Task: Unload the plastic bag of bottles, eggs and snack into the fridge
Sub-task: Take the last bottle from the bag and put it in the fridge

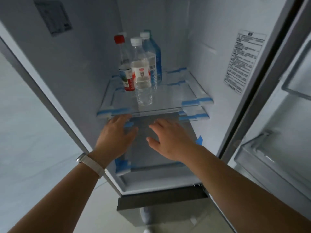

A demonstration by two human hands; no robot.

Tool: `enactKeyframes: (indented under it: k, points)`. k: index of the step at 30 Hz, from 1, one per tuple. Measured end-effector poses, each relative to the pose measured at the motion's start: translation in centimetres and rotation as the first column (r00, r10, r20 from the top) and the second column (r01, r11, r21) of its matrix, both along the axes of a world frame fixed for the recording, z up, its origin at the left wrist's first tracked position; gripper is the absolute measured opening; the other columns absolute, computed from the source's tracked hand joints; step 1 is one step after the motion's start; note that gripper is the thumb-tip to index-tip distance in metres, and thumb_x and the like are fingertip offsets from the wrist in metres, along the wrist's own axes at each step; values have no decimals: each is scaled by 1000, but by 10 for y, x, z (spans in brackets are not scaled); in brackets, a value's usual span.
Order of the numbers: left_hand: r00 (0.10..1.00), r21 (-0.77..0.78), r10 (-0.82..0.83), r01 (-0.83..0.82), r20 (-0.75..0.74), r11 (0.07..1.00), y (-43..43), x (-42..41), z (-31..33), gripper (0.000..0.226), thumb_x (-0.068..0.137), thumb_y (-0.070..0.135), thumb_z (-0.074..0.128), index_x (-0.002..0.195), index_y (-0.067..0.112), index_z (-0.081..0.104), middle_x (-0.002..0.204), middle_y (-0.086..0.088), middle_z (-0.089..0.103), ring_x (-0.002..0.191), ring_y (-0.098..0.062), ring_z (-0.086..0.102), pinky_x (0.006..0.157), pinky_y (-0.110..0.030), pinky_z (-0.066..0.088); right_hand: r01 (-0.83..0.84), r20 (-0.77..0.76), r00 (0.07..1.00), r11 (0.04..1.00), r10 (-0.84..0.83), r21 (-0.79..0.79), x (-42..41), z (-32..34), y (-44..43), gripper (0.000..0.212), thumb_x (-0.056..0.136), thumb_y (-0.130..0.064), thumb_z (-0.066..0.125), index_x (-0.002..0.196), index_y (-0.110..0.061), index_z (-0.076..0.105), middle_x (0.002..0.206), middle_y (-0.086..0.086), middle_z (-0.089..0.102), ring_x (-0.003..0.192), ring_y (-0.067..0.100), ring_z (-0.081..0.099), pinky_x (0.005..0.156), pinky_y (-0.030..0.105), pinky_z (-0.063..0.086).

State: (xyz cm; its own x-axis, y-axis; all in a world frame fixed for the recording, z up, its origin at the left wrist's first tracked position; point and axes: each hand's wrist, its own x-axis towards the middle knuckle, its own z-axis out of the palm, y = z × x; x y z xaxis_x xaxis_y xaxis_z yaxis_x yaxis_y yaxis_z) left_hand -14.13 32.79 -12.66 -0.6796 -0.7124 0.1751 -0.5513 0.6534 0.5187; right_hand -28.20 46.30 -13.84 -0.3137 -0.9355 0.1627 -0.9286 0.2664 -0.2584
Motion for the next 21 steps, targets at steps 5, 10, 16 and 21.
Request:
enactKeyframes:
  k: [5,10,16,21]
  points:
    - [984,-110,124,-111,130,988,52,58,-21,48,96,36,60,141,23,53,144,-2,54,133,-28,47,110,-43,36,-149,17,989,988,148,37,37,-12,3,53,98,-49,42,139,-16,45,140,6,46,128,27,42,102,40,33]
    - [947,-160,271,-244,171,956,87,129,-29,47,95,42,58,140,25,54,143,1,54,133,-27,48,109,-47,38,-351,4,936,935,351,55,84,-14,-2,50,97,-49,39,130,-14,51,131,8,53,118,29,49,97,43,43]
    - [884,-209,420,-380,206,901,118,212,-28,55,95,54,46,140,25,54,146,0,53,138,-26,43,112,-47,36,-520,-81,847,851,525,74,150,-8,-1,53,99,-52,33,137,-17,45,138,6,50,123,28,47,98,43,42]
    - [832,-285,499,-431,240,856,142,282,-29,66,90,64,30,141,28,51,149,1,50,145,-24,35,115,-45,31,-631,-110,761,769,639,106,214,-6,3,54,99,-55,31,139,-20,42,146,4,44,131,26,43,105,45,40]
